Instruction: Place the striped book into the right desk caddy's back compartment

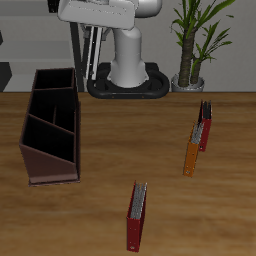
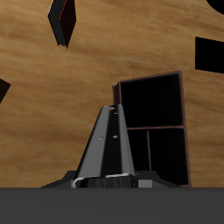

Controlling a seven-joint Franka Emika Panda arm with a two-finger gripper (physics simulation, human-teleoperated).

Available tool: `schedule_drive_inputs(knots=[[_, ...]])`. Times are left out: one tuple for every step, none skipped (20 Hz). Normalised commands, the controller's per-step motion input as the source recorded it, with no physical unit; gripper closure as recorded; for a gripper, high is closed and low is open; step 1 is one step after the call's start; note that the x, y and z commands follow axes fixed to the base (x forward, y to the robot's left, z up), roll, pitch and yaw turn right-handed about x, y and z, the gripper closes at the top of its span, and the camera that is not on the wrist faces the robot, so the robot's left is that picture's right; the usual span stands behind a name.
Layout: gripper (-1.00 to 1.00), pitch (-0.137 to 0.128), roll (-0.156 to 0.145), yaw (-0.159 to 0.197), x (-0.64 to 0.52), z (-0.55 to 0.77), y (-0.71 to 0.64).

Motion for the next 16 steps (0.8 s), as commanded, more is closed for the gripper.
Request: schedule_drive_inputs(knots=[[1.0, -0.022, -0.009, 0.079, -0.17, 0.08, -0.06], [1.0, -0.019, -0.086, -0.014, -0.16, 0.1, -0.12], [1.0, 0.027, -0.035, -0.004, -0.16, 0.05, -0.09], [1.0, -0.015, -0.022, 0.044, -0.21, 0.08, -0.06], [1.0, -0.033, -0.115, 0.008, -0.28, 0.14, -0.24], [1.0, 0.035, -0.043, 0.0, -0.2, 0.06, -0.14], [1.0, -0.015, -0.088, 0.009, -0.23, 0.2, -0.09], [1.0, -0.056, -0.008, 0.039, -0.13, 0.15, 0.01], [1.0, -0.027, -0.043, -0.029, -0.37, 0.31, -0.11], [1.0, -0.025, -0.032, -0.004, -0.13, 0.1, -0.05], [1.0, 0.0, 0.0, 0.0, 0.0, 0.0, 0.0], [1.0, -0.09, -0.034, 0.083, -0.46, 0.36, 0.1], [1.0, -0.016, -0.032, 0.003, -0.33, 0.19, 0.06], [1.0, -0.032, -0.013, 0.028, -0.16, 0.08, -0.06], [1.0, -0.034, -0.016, 0.047, -0.19, 0.07, 0.02], [1.0, -0.015, -0.024, 0.028, -0.31, 0.09, -0.1]])
